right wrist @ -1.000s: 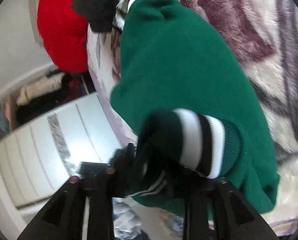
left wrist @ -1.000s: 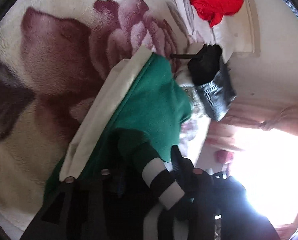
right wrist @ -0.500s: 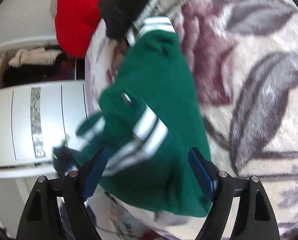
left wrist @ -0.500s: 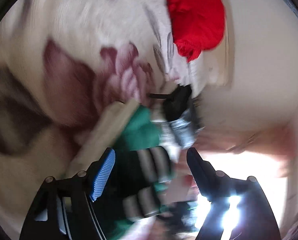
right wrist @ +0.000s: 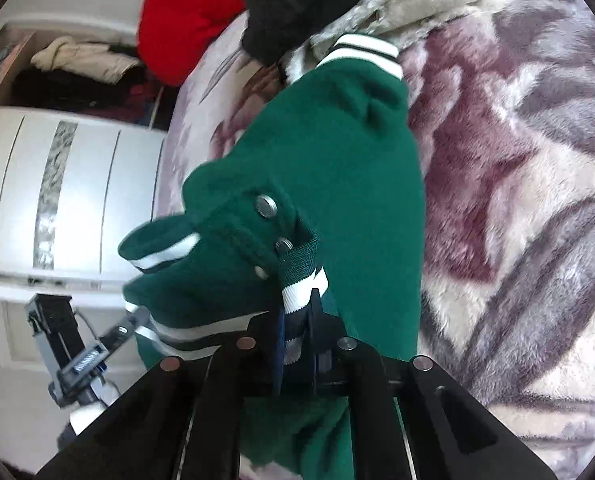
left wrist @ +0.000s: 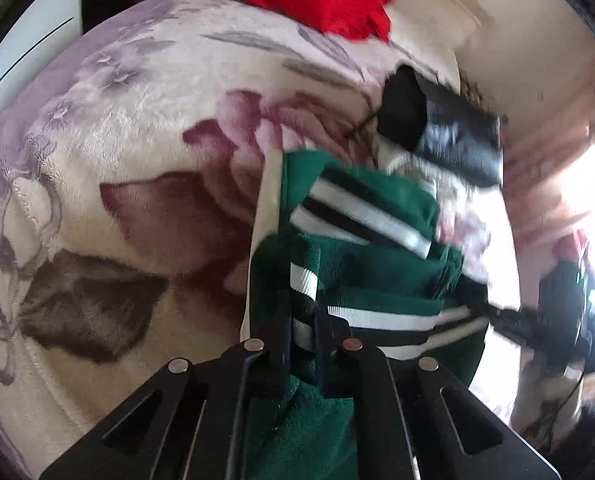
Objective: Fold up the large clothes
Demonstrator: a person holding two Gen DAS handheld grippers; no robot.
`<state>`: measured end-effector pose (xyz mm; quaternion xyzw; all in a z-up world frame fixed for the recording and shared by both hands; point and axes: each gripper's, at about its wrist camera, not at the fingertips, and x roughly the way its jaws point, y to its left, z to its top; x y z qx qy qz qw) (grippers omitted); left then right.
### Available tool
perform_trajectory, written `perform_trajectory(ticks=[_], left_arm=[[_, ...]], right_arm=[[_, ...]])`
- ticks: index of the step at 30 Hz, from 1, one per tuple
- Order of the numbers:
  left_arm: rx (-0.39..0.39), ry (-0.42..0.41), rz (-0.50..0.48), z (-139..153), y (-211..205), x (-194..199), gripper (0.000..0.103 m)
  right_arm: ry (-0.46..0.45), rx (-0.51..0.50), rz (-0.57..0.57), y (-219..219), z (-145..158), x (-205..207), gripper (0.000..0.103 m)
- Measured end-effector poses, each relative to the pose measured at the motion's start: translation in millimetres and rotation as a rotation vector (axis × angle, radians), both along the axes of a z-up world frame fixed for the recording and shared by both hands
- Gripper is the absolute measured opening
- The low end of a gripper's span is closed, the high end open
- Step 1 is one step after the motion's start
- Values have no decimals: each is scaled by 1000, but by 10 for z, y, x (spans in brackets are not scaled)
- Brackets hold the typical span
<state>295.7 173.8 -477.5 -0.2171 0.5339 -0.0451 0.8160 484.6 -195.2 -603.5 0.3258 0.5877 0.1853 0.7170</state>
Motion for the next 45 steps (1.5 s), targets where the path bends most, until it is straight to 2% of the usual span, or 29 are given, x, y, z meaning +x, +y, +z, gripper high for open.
perform_trajectory(ticks=[2, 5, 7, 9, 10, 11, 12, 13, 14, 16, 17, 19, 20, 21, 22, 23, 25, 30, 33, 35, 39, 40, 42, 44, 45], left_arm=[[-44, 2, 32, -24, 79, 142, 6], [-98, 70, 62, -271, 144, 369, 6], [-210, 122, 77, -457, 259, 420, 6], [-345, 138, 96, -485, 404, 350, 11], [-417, 121, 98, -462, 490, 267, 14], [-436, 102, 94, -420, 532, 197, 26], [-426, 86, 89, -379, 556, 122, 56], [-402, 69, 76, -337, 559, 23, 72], [-403, 51, 60, -314, 534, -34, 77], [-428, 56, -3, -352, 398, -100, 77], [-416, 66, -28, -374, 319, -107, 77], [-261, 69, -78, -395, 93, -85, 76], [-201, 69, -94, -400, 20, -63, 51], [-122, 61, -104, -382, -80, -34, 22], [-73, 60, -105, -355, -130, -14, 22], [-49, 36, -112, -286, -176, -4, 17], [-30, -4, -122, -95, -237, -12, 15], [-27, -100, -163, 507, -316, -61, 14], [-64, -106, -156, 654, -307, 126, 13], [-77, -104, -143, 685, -344, 419, 13], [-111, -47, -128, 404, -389, 1133, 13], [-107, -8, -134, 227, -399, 1386, 14], [-134, 82, -137, -118, -381, 1644, 14], [-169, 212, -113, -598, -286, 1854, 15], [-197, 251, -98, -741, -233, 1886, 19]], right_arm=[[-17, -8, -51, -58, 78, 35, 6], [-3, -17, -76, -87, 25, 115, 6], [49, 53, -62, -101, -130, 170, 11], [96, 104, -51, -199, -238, 173, 39], [113, 146, -42, -282, -278, 145, 72], [106, 181, -47, -339, -288, 111, 87], [100, 221, -47, -382, -309, 80, 88], [113, 260, -29, -407, -371, 46, 88], [122, 274, -10, -392, -414, 35, 88], [118, 310, 51, -271, -503, 28, 88], [119, 328, 92, -179, -541, 30, 88], [112, 318, 186, 85, -610, 48, 88], [91, 297, 215, 196, -616, 51, 86], [68, 266, 223, 266, -603, 33, 78], [62, 245, 226, 321, -600, 38, 43], [59, 212, 212, 342, -576, 43, 28], [17, 194, 181, 325, -451, -16, 21], [-58, 193, 123, 220, 80, -185, 19], [-89, 224, 79, 111, 380, -190, 19], [-96, 229, 44, 55, 494, -80, 19], [-92, 184, -27, -49, 463, 329, 19], [-73, 184, -55, -82, 363, 524, 19], [-50, 130, -80, -80, 220, 786, 19], [17, 60, -62, -40, -79, 1104, 19], [45, 29, -45, -9, -190, 1205, 20]])
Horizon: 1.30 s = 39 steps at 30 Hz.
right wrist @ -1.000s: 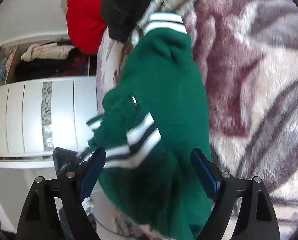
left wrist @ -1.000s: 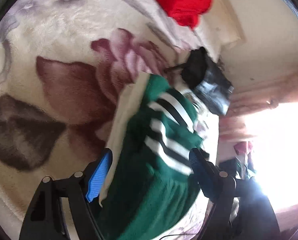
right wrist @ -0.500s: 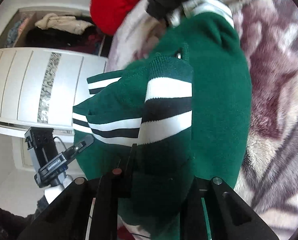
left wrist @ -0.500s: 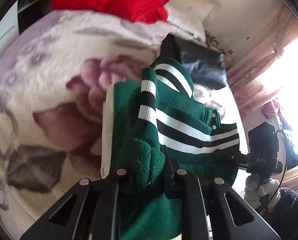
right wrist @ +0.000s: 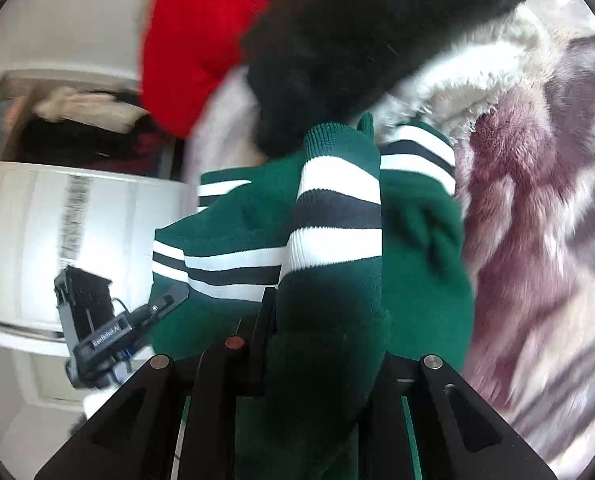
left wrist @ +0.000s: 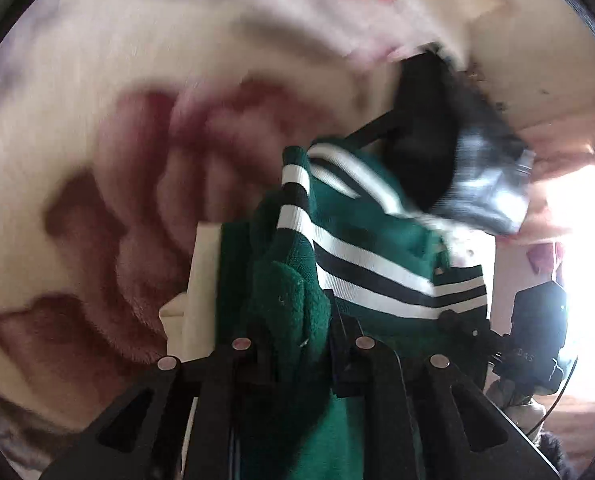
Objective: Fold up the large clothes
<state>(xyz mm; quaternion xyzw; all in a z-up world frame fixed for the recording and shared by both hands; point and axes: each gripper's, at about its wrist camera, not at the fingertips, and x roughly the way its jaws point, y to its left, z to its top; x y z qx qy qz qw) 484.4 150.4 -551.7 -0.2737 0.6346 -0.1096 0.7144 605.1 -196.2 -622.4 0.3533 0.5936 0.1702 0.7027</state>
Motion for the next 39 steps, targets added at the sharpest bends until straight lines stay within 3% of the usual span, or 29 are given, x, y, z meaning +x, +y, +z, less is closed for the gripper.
perform_trajectory(ticks=[2, 3, 4, 5, 6, 7, 9, 13, 18, 22, 27, 31, 35, 39], left_arm=[[-86, 44, 46, -136, 137, -41, 23], [-158, 40, 81, -103, 220, -117, 31], [-206, 28, 106, -33, 291, -211, 38], [-236, 10, 126, 52, 348, -299, 54], [-281, -28, 157, 174, 428, -434, 64], [-309, -65, 180, 307, 495, -586, 67], [-315, -135, 209, 555, 585, -890, 68], [-377, -243, 320, 822, 697, -1523, 68], [-358, -261, 441, 854, 664, -2109, 68], [-296, -202, 492, 626, 451, -2608, 68], [-372, -114, 585, -16, 100, -2924, 68], [-470, -176, 640, -330, -110, -2664, 69], [-390, -239, 638, -151, -48, -2513, 70], [-388, -235, 625, 29, 270, -2488, 62]], right_arm=[[71, -3, 51, 49, -194, 167, 32], [96, 12, 56, 35, -224, 198, 40], [122, 26, 55, -5, -234, 199, 57], [131, 52, 54, -82, -217, 153, 77], [127, 58, 57, -124, -201, 119, 88], [115, 65, 62, -234, -177, 27, 99], [113, 88, 76, -354, -198, -101, 99], [181, 158, 154, -431, -528, -265, 102], [244, 268, 226, -125, -1071, -128, 103], [248, 340, 260, 3, -1228, -25, 103], [240, 361, 279, 137, -1285, 37, 103], [200, 354, 244, 257, -1232, -17, 102], [187, 393, 114, 152, -1183, -223, 55], [175, 420, -32, 67, -972, -658, 44]])
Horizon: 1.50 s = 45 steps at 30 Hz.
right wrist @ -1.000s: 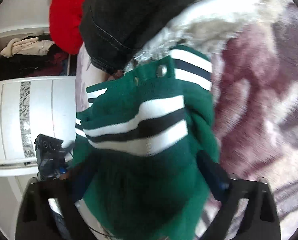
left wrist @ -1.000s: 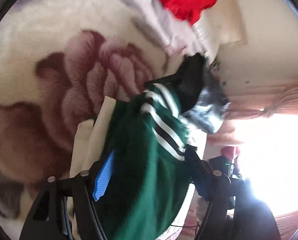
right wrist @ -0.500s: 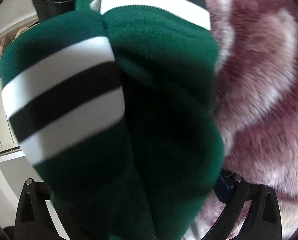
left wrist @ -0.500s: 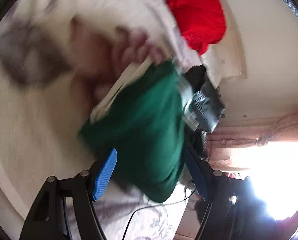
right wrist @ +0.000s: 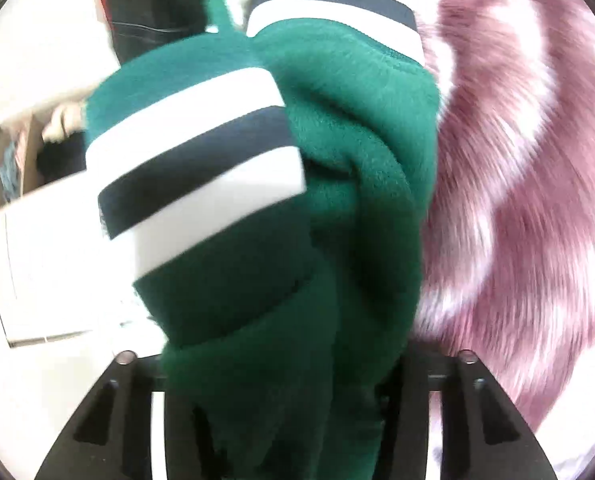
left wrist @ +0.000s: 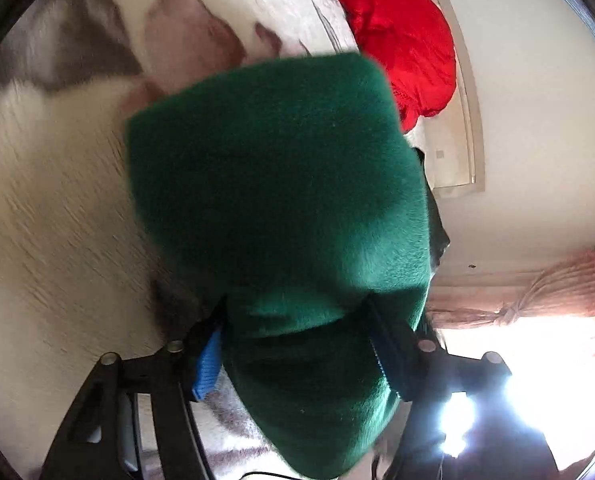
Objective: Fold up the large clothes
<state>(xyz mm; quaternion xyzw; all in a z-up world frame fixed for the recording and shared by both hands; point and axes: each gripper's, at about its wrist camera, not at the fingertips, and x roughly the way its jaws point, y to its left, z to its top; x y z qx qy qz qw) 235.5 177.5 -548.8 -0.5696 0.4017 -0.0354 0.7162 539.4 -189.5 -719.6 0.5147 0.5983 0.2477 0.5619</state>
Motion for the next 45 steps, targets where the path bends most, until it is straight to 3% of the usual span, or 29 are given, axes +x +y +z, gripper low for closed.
perform_trajectory(ticks=[4, 6, 9, 11, 12, 13, 14, 19, 22, 23, 24, 25, 27, 28, 32, 33, 38, 39, 40, 43, 45], left_arm=[[63, 23, -135, 290, 514, 309, 61], [57, 77, -192, 263, 675, 455, 63], [69, 165, -211, 148, 802, 541, 65], [75, 175, -189, 155, 860, 470, 65], [65, 164, -156, 196, 884, 394, 63], [66, 157, -131, 234, 863, 303, 63], [79, 149, -100, 295, 846, 193, 63], [370, 273, 1, 853, 707, -357, 63], [621, 393, -16, 1038, 456, -747, 63], [690, 416, -28, 1002, 371, -923, 69], [755, 439, -48, 910, 229, -1087, 84], [799, 476, -69, 781, 138, -1216, 91], [829, 532, -121, 473, 109, -1491, 96], [869, 590, -162, 219, 34, -1593, 96], [803, 662, -206, -381, -21, -1694, 97], [803, 650, -187, -444, -3, -1699, 103], [788, 599, -98, -522, 117, -1737, 103], [797, 586, -77, -515, 120, -1762, 103], [808, 575, -62, -514, 122, -1781, 103], [812, 561, -61, -480, 108, -1875, 103], [786, 562, -81, -436, 149, -1910, 103]], right_arm=[[50, -2, -96, 42, 305, -927, 42], [87, -20, -119, 178, 412, -1573, 42], [174, -5, -174, 441, 242, -2129, 44], [233, -20, -229, 547, 0, -2321, 53], [249, -23, -235, 545, -55, -2309, 58], [277, -39, -234, 547, -90, -2320, 70], [303, -47, -224, 533, -87, -2334, 74], [327, -154, -43, 385, 203, -2465, 76], [345, -260, 64, 189, 522, -2625, 76], [347, -308, 93, 55, 665, -2604, 76], [342, -344, 111, -53, 775, -2545, 76], [318, -370, 124, -168, 893, -2502, 76], [227, -444, 159, -96, 1229, -2197, 76], [187, -463, 166, -235, 1246, -2108, 76], [-14, -577, 185, 43, 1557, -1220, 76], [-48, -615, 202, 86, 1565, -946, 76], [-30, -605, 287, 783, 1159, -247, 74], [0, -613, 328, 898, 1072, -200, 65], [7, -616, 345, 1021, 1028, -123, 6], [-11, -694, 357, 1034, 1183, -7, 3], [-73, -741, 267, 849, 1470, 100, 2]])
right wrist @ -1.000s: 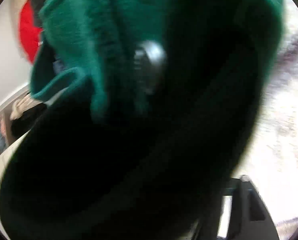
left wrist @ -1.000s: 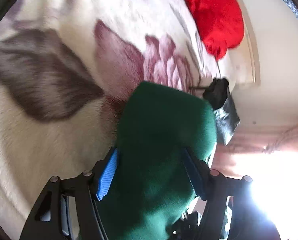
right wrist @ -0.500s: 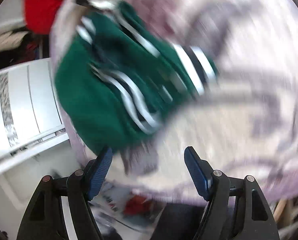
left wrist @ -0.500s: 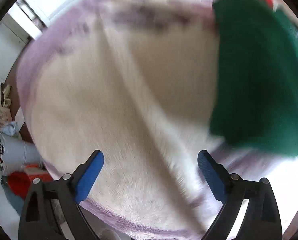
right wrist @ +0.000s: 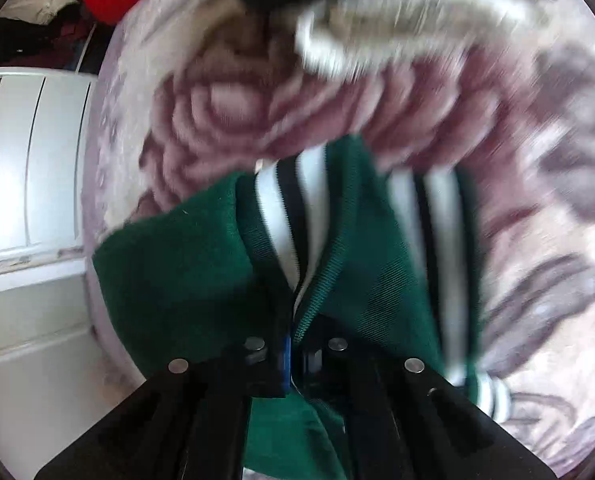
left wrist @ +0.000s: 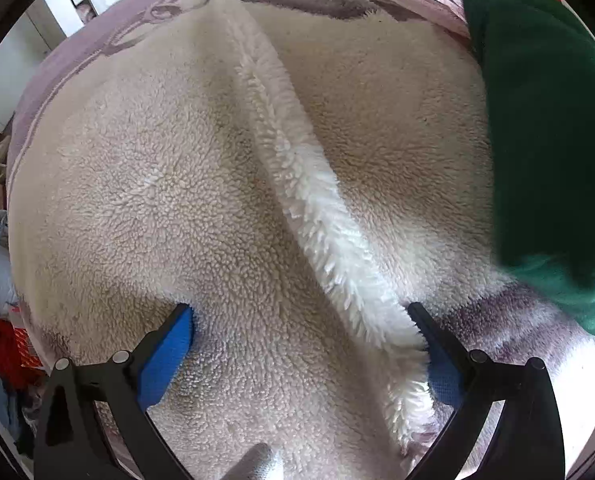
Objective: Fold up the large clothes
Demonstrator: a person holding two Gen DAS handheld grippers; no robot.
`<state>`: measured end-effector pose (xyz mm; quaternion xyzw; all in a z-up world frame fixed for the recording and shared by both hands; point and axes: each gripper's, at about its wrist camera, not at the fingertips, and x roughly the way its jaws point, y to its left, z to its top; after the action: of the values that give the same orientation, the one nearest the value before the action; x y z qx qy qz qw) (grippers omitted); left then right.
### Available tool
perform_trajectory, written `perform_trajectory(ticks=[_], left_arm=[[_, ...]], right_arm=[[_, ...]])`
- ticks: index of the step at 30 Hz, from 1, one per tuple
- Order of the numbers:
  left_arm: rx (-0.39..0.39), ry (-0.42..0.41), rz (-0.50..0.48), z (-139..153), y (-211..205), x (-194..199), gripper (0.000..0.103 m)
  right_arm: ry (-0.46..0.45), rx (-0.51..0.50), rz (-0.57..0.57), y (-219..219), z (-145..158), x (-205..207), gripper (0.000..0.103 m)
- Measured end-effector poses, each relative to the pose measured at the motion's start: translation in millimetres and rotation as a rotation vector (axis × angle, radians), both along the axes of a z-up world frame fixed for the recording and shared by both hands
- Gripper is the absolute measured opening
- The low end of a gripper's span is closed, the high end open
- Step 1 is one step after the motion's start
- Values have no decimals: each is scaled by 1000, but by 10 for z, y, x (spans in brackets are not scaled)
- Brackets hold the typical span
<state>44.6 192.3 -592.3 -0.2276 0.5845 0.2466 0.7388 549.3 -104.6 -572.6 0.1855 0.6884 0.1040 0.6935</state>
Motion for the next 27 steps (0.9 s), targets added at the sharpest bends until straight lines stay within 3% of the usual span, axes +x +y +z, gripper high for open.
perform_trajectory(ticks=[3, 8, 9, 11, 13, 16, 19, 21, 22, 23, 25, 27], left_arm=[[-36, 22, 16, 107, 34, -56, 103], [-99, 27, 101, 358, 149, -260, 103], [-109, 23, 128, 417, 171, -319, 103], [-109, 12, 174, 566, 170, -427, 103], [-76, 0, 197, 722, 139, -475, 103], [-19, -26, 206, 911, 68, -474, 103], [9, -21, 210, 971, -121, -347, 103], [12, -18, 207, 988, -242, -214, 103], [18, -16, 208, 961, -229, -125, 103], [32, -20, 212, 1021, -274, -68, 103], [40, -42, 215, 1041, -272, -21, 103], [42, -80, 211, 1271, -328, 87, 103]], right_arm=[[-42, -39, -33, -229, -1, 203, 2], [79, -23, 115, -68, -317, 265, 4], [85, -6, 122, -59, -296, 254, 10], [43, 2, 133, -97, -132, 216, 51], [-27, 3, 132, -183, -3, 201, 69], [-51, 11, 133, -288, -9, 288, 71], [29, 87, 125, -286, -316, 440, 71], [47, 141, 135, -188, -516, 521, 69], [3, 126, 143, -155, -509, 522, 40], [-38, 90, 174, -109, -465, 514, 5], [-71, 122, 139, -186, -342, 510, 3], [-134, 136, 96, -395, -35, 472, 2]])
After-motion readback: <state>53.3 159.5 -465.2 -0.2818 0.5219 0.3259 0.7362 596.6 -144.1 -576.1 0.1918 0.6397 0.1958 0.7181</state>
